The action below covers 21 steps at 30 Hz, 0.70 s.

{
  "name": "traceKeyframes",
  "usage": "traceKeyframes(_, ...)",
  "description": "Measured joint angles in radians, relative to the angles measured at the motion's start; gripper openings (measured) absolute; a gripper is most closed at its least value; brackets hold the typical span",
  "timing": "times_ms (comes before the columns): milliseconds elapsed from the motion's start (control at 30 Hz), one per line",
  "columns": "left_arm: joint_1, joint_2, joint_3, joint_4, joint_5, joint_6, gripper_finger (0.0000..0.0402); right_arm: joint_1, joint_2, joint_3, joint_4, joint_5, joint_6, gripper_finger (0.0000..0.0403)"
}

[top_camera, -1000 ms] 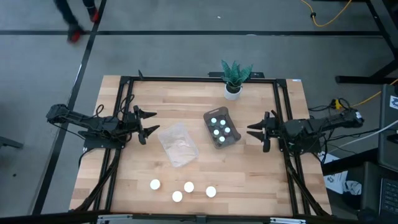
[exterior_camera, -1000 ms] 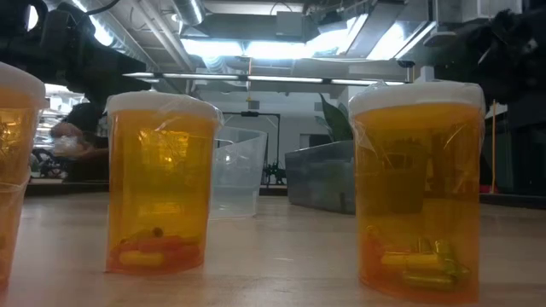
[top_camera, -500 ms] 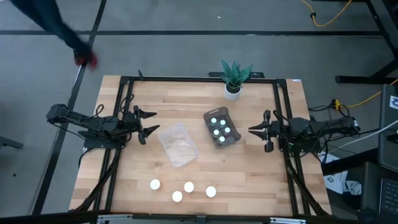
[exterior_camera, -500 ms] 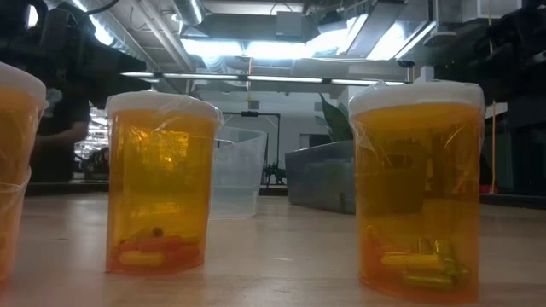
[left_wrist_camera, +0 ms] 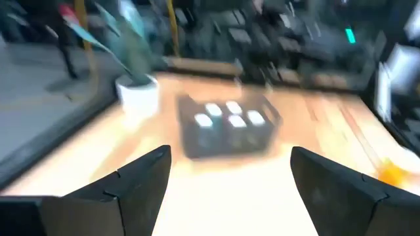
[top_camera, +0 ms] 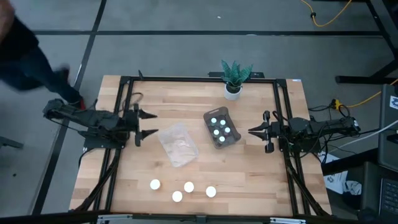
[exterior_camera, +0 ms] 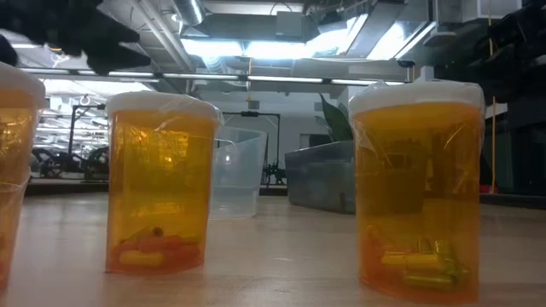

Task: Pick and place medicine bottles into bin by pill shape (circle, oval)
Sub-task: Put the large orange pill bottle into the transparent bin

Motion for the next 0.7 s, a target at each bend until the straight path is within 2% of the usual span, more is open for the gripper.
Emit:
traceKeyframes(200, -0.091, 0.377, 0.298, -0.322, 0.159, -0.028, 0.0305, 0.0, 0.0, 0.0, 0.0, 0.001, -0.002, 0.0043)
traceKeyframes(300, -0.154, 0.55, 0.456, -0.484, 0.189, -0.052, 0.0305, 0.0, 0.0, 0.0, 0.0, 0.002, -0.003, 0.0043)
traceKeyframes(400, -0.214, 0.697, 0.59, -0.657, 0.227, -0.135, 0.0305, 0.0, 0.0, 0.0, 0.0, 0.002, -0.003, 0.0043)
traceKeyframes(500, -0.258, 0.815, 0.733, -0.814, 0.326, -0.27, 0.0305, 0.0, 0.0, 0.0, 0.0, 0.002, -0.003, 0.0043)
traceKeyframes(567, -0.292, 0.881, 0.797, -0.894, 0.369, -0.377, 0.0305, 0.0, 0.0, 0.0, 0.0, 0.002, -0.003, 0.0043)
traceKeyframes(700, -0.374, 0.987, 0.827, -0.911, 0.451, -0.485, 0.0305, 0.0, 0.0, 0.0, 0.0, 0.002, -0.003, 0.0043)
